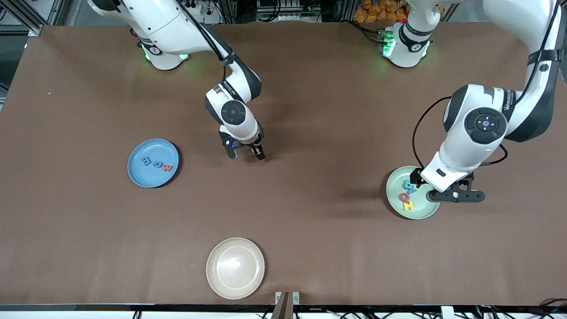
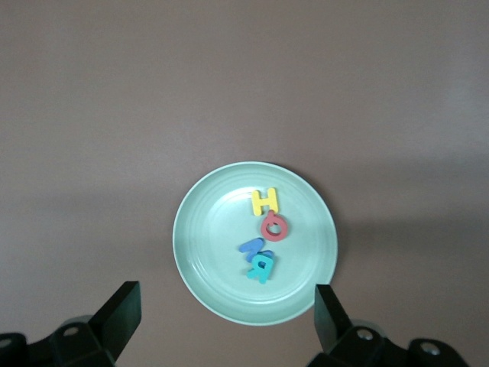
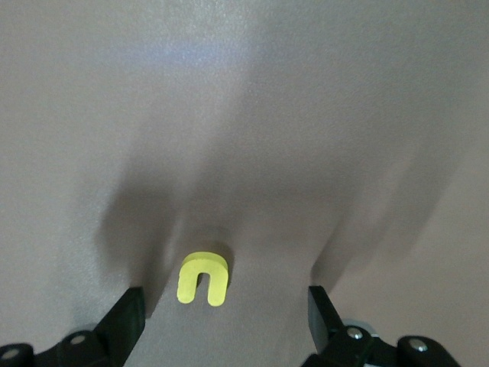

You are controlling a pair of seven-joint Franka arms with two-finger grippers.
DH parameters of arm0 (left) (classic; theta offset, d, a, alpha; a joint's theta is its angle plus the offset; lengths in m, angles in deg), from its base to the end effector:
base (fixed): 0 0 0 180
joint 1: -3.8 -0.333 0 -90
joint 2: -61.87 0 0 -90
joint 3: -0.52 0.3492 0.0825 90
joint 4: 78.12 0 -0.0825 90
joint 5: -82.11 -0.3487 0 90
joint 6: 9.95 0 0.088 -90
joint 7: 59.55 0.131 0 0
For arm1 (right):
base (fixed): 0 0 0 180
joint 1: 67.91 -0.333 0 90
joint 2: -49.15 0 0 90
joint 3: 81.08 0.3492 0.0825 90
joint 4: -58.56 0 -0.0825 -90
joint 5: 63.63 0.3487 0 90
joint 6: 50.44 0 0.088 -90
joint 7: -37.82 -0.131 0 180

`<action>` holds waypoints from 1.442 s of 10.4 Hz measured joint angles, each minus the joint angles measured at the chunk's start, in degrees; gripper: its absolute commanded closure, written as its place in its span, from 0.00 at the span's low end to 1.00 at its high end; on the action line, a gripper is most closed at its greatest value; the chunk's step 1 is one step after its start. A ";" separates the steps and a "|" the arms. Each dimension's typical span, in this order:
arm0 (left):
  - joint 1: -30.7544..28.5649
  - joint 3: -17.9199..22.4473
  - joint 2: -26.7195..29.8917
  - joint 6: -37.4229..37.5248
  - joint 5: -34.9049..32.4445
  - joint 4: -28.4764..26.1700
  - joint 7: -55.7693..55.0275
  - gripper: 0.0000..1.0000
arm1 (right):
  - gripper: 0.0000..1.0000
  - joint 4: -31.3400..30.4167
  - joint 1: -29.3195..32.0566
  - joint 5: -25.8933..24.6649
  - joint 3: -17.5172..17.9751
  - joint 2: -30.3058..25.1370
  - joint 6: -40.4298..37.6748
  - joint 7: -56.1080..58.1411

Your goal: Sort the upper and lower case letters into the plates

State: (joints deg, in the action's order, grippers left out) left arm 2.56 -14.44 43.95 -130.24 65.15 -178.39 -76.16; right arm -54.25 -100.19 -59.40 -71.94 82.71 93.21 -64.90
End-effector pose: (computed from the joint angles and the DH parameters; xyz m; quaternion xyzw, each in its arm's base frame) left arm 0.6156 -0.1141 0.4271 -0.9949 0.0393 -0.0479 0.0800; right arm 0.4572 0.3981 0.2028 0.8359 -0.5445 -0.0688 0.0001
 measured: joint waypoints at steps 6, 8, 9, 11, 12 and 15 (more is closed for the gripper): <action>0.22 0.06 4.61 10.35 3.64 7.73 0.68 0.00 | 0.25 0.06 0.05 -0.02 -0.11 -0.32 0.22 -0.08; -1.00 0.45 5.68 10.64 6.97 8.64 5.21 0.00 | 0.25 0.06 0.20 -0.07 -0.28 -0.40 0.22 -0.09; -1.92 0.76 6.47 11.98 8.28 9.06 7.76 0.00 | 0.25 0.08 0.33 -0.08 -0.41 -0.51 0.22 -0.09; -2.55 1.57 8.75 17.03 8.70 9.47 9.01 0.00 | 0.25 0.10 0.67 -0.09 -0.59 -1.06 -0.08 -0.09; -2.54 2.27 10.06 19.47 8.74 9.53 9.01 0.00 | 0.25 0.10 0.82 -0.09 -0.60 -1.28 -0.34 -0.09; -2.55 3.69 12.24 21.98 9.85 10.17 9.05 0.00 | 0.25 -0.09 0.86 -0.09 -0.58 -1.38 -0.47 -0.09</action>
State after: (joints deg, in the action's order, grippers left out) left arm 0.01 -10.75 56.19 -108.27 75.00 -168.22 -67.11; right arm -54.34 -99.33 -59.49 -72.52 81.33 92.74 -64.98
